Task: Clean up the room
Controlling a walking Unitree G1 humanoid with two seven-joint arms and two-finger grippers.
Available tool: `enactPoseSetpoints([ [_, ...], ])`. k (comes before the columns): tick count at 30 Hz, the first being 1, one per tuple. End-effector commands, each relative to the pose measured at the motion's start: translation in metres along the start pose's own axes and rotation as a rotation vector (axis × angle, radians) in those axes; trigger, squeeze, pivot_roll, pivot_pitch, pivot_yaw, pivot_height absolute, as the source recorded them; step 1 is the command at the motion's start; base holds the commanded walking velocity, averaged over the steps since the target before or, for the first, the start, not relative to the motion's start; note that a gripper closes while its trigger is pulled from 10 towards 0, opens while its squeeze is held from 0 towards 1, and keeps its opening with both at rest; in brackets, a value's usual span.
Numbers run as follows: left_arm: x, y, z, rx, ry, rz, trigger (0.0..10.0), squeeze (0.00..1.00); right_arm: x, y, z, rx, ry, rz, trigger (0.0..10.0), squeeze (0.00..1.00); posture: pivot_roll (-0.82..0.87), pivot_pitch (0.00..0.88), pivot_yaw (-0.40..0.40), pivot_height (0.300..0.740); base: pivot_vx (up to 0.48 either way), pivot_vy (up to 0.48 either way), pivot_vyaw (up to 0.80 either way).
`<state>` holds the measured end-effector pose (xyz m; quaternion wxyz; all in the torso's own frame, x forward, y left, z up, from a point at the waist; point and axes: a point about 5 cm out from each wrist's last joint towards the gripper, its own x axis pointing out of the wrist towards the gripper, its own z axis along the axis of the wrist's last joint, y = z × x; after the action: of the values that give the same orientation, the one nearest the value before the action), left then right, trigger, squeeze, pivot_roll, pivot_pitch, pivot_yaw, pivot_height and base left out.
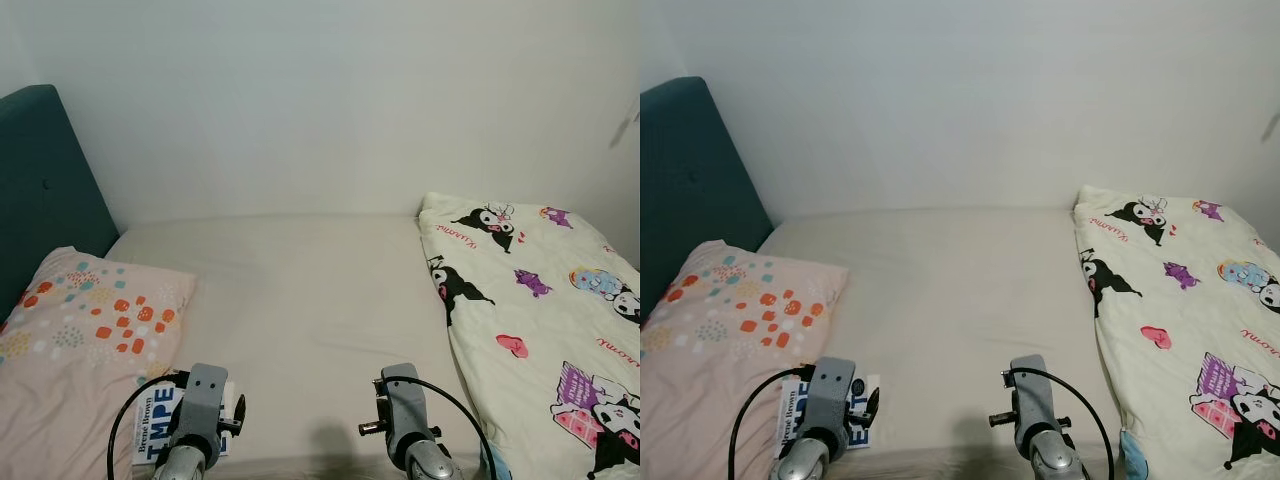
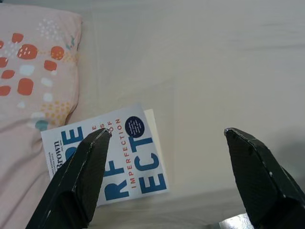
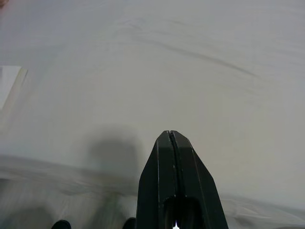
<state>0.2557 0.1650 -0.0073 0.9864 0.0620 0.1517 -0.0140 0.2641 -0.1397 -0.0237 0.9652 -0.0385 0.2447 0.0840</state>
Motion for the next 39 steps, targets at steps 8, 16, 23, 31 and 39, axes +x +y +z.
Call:
enactPoseSetpoints([
  [8,-0.0013,0.0038,-0.0062,0.021,0.04,0.003,10.0,0.0,-0.0011,0.0022,-0.0065,0.031,0.037,0.007,10.0,0.0,0.01,0.076,-0.031,0.74,0.0,0.0,0.0],
  [16,0.0005,0.0036,-0.0045,0.018,0.036,0.008,10.0,0.0,0.0,0.0003,-0.0033,0.022,0.028,0.003,10.0,0.0,0.0,0.075,-0.032,0.74,0.0,0.0,0.0],
  [23,0.0007,0.0028,-0.0041,0.025,0.038,0.005,10.0,0.0,0.0005,-0.0012,-0.0019,0.022,0.028,0.005,10.0,0.0,0.0,0.078,-0.035,0.74,0.0,0.0,0.0],
  [31,0.0009,0.0017,-0.0037,0.022,0.036,-0.002,10.0,0.0,0.0004,-0.0009,-0.0022,0.033,0.031,0.01,10.0,0.0,0.0,0.08,-0.035,0.74,0.0,0.0,0.0],
  [39,0.0002,0.0014,-0.0047,0.025,0.039,-0.008,10.0,0.0,0.0006,-0.0018,-0.0017,0.031,0.03,0.008,10.0,0.0,-0.01,0.078,-0.034,0.74,0.0,0.0,0.0],
])
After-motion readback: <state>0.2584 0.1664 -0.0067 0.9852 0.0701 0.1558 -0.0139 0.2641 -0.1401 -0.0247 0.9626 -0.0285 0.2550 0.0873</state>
